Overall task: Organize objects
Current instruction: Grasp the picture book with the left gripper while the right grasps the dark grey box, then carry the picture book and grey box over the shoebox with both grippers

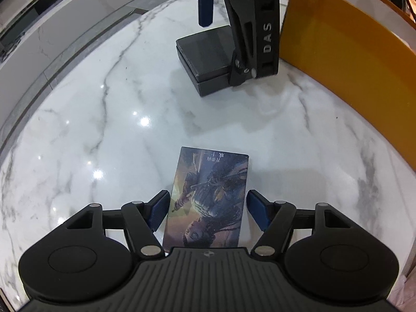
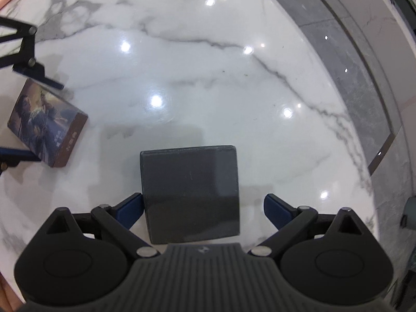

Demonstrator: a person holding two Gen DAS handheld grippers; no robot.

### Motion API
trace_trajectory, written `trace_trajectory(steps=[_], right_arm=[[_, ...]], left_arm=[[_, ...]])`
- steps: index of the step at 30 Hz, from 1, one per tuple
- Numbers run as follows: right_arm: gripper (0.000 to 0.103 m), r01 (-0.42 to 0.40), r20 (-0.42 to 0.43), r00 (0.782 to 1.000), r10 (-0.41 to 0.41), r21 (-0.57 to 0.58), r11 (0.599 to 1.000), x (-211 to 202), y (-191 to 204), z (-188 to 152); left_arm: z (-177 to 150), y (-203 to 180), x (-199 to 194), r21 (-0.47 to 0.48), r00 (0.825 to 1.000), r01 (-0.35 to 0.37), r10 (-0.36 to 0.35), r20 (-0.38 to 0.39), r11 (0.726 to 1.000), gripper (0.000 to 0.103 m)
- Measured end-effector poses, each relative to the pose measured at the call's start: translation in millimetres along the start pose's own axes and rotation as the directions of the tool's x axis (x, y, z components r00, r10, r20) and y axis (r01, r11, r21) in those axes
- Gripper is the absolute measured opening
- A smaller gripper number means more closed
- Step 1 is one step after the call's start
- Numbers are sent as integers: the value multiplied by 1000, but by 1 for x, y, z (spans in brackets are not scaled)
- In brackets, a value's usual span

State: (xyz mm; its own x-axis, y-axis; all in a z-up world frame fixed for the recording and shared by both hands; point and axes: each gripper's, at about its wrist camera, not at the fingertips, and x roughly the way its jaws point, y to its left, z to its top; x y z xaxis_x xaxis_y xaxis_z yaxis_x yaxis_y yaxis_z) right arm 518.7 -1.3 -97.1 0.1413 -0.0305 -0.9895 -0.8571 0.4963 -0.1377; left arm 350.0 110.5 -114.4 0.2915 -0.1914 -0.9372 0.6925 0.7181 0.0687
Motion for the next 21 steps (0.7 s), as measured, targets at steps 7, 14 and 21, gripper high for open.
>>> trace_trajectory(steps=[7, 14, 21], right_arm=[[78, -37, 0, 999, 37, 28, 999, 3, 2, 2], [77, -15, 68, 998, 15, -8, 1000, -13, 36, -6], [77, 3, 157, 988, 9, -74, 997, -68, 68, -24]], left_arm=[[-5, 4, -3, -93, 1000, -11, 12, 7, 996, 71], [-24, -6, -15, -229, 998, -66, 70, 7, 971, 70], [-50, -21, -31, -322, 991, -127, 133, -3, 938, 69]])
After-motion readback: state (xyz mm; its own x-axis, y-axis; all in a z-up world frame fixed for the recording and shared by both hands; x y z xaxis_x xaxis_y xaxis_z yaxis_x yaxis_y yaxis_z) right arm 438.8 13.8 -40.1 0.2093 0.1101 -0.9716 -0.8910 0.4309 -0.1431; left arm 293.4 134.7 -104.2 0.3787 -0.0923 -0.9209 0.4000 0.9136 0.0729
